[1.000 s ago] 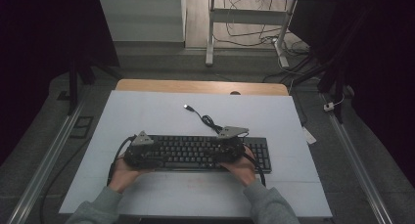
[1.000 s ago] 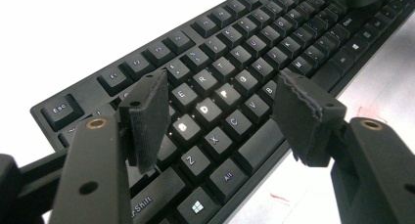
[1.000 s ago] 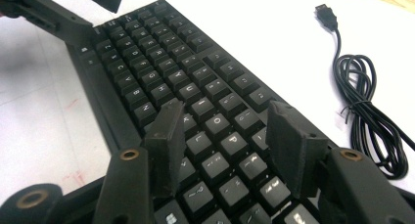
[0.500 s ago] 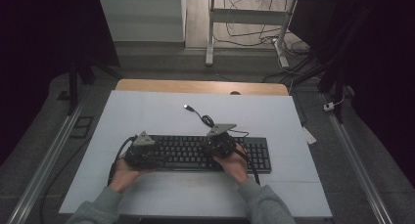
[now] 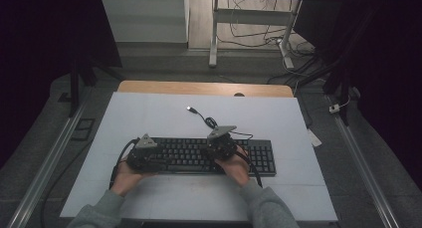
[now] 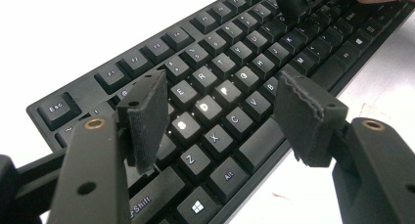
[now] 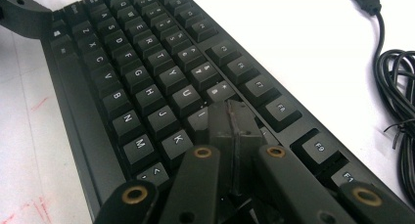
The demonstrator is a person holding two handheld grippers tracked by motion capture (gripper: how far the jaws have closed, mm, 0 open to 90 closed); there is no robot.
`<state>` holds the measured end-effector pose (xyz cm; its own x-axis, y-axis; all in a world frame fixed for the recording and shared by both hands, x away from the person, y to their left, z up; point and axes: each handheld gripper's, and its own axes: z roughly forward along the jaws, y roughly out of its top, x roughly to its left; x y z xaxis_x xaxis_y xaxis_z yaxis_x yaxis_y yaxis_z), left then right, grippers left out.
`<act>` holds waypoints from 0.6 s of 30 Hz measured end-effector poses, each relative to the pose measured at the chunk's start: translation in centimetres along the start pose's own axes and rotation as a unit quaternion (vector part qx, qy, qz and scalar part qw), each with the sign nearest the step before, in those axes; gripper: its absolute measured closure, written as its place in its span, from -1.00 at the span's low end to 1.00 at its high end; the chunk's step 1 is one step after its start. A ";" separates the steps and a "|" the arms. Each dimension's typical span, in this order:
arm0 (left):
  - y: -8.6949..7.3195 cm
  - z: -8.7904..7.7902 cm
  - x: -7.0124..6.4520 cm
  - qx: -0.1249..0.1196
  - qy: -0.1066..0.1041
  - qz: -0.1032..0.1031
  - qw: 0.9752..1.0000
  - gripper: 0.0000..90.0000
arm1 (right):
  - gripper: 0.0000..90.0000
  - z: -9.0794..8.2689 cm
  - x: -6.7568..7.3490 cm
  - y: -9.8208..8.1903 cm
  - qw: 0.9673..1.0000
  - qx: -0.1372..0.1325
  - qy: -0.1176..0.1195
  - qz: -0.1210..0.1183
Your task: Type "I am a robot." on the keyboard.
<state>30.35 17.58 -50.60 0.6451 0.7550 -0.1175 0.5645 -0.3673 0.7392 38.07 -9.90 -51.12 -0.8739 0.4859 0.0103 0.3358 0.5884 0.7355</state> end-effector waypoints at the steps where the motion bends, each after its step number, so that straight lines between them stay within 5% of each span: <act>1: 0.0 0.0 0.0 0.000 0.000 0.000 1.000 -0.18 | 0.99 0.0 0.0 0.0 1.000 0.002 0.000 0.000; 11: -0.1 0.1 0.0 0.002 0.000 0.002 1.000 -0.18 | 0.99 0.4 0.1 -0.2 1.000 0.012 -0.008 -0.004; 18: -0.1 0.0 0.0 0.001 0.000 0.001 1.000 -0.18 | 0.99 -0.3 0.4 -0.1 1.000 -0.007 -0.016 -0.009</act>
<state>30.32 17.58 -50.65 0.6459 0.7546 -0.1158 0.5644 -0.3699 0.7380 37.61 -9.98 -50.99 -0.8677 0.4964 -0.0244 0.3150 0.5874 0.7455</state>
